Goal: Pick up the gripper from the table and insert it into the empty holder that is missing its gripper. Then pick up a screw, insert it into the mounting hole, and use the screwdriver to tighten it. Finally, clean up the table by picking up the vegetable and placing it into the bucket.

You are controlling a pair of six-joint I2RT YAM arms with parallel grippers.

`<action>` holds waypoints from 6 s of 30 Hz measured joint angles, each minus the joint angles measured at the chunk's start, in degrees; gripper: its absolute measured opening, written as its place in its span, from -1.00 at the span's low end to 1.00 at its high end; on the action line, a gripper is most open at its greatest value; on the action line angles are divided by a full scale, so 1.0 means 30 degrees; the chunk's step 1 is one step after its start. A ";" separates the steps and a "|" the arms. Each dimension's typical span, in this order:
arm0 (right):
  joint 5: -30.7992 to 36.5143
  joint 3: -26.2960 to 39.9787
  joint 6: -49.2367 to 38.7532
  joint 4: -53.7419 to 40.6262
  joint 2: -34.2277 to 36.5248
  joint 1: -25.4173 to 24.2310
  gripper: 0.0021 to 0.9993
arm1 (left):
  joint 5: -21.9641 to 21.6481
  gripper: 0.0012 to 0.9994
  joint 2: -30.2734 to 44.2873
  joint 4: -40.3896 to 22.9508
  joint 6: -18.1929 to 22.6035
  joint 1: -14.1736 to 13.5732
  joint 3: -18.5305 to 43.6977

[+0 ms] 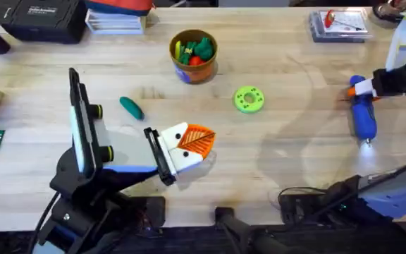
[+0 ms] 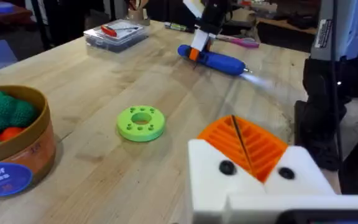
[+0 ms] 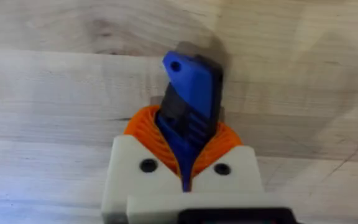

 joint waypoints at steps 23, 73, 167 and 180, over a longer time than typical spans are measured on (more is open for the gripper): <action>-0.1486 0.0590 0.5119 0.0270 -0.9862 0.0154 -0.96 | 0.0000 -0.99 0.0000 -0.0007 0.0000 0.0000 0.0000; -0.2537 -1.2764 1.2833 2.7693 -1.7655 2.9427 -0.96 | -0.0415 -0.99 0.0000 -0.0007 0.0000 0.0000 0.0000; -0.4816 -0.6732 0.8018 1.7177 -1.6634 2.6888 -0.96 | -0.0488 -0.99 -0.0007 -0.0051 -0.0066 0.0000 -0.0022; 0.3272 -0.6608 -0.0857 0.9710 -1.3435 1.8273 -0.96 | -0.0494 -0.99 0.0000 -0.0051 -0.0066 0.0000 -0.0022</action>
